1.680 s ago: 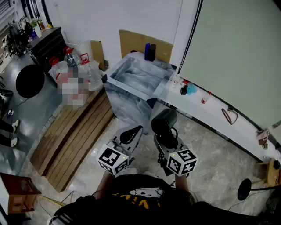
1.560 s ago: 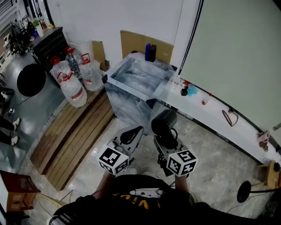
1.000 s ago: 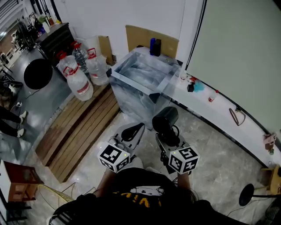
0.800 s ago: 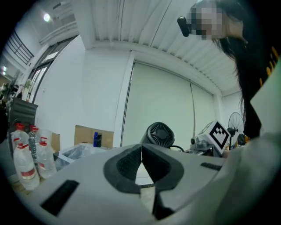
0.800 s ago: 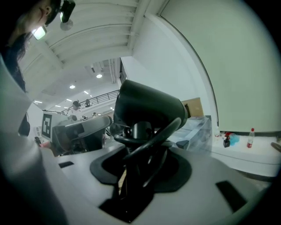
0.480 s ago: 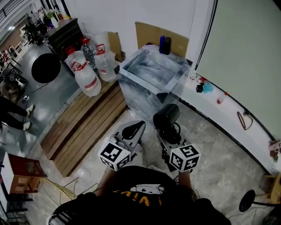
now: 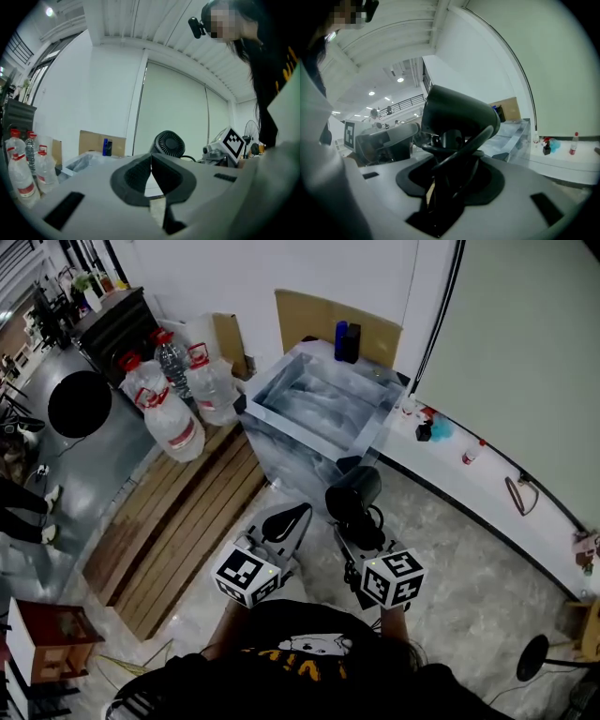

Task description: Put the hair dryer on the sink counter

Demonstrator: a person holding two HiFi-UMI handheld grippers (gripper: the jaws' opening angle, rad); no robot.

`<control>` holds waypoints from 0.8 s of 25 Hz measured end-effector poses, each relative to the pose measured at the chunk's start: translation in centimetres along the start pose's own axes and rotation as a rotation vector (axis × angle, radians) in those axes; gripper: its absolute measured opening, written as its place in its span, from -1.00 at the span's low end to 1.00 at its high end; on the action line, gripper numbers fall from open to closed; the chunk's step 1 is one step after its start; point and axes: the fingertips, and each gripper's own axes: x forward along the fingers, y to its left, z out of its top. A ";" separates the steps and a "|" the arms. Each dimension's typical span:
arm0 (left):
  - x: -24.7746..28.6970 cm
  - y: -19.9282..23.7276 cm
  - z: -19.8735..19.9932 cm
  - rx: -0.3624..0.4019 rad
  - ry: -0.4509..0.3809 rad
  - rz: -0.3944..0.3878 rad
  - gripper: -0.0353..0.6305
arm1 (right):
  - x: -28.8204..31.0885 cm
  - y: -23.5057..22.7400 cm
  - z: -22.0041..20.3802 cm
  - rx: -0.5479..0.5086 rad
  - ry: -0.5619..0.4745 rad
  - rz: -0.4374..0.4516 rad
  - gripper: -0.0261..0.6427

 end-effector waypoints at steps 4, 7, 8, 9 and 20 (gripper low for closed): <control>1.3 5.3 0.8 0.026 0.011 -0.031 -0.87 | 5.1 -0.9 2.1 0.031 0.004 -0.041 -0.43; 1.7 9.9 1.8 0.036 0.006 -0.049 -0.87 | 8.9 -1.0 4.0 0.034 0.005 -0.069 -0.43; 1.9 11.4 2.3 0.036 -0.002 -0.054 -0.87 | 10.2 -0.9 4.7 0.034 0.006 -0.076 -0.43; 2.0 12.9 2.7 0.034 -0.007 -0.058 -0.87 | 11.4 -0.9 5.3 0.034 0.008 -0.083 -0.43; 3.9 23.8 3.2 0.025 0.006 -0.176 -0.87 | 21.7 -0.9 8.3 0.078 0.038 -0.176 -0.43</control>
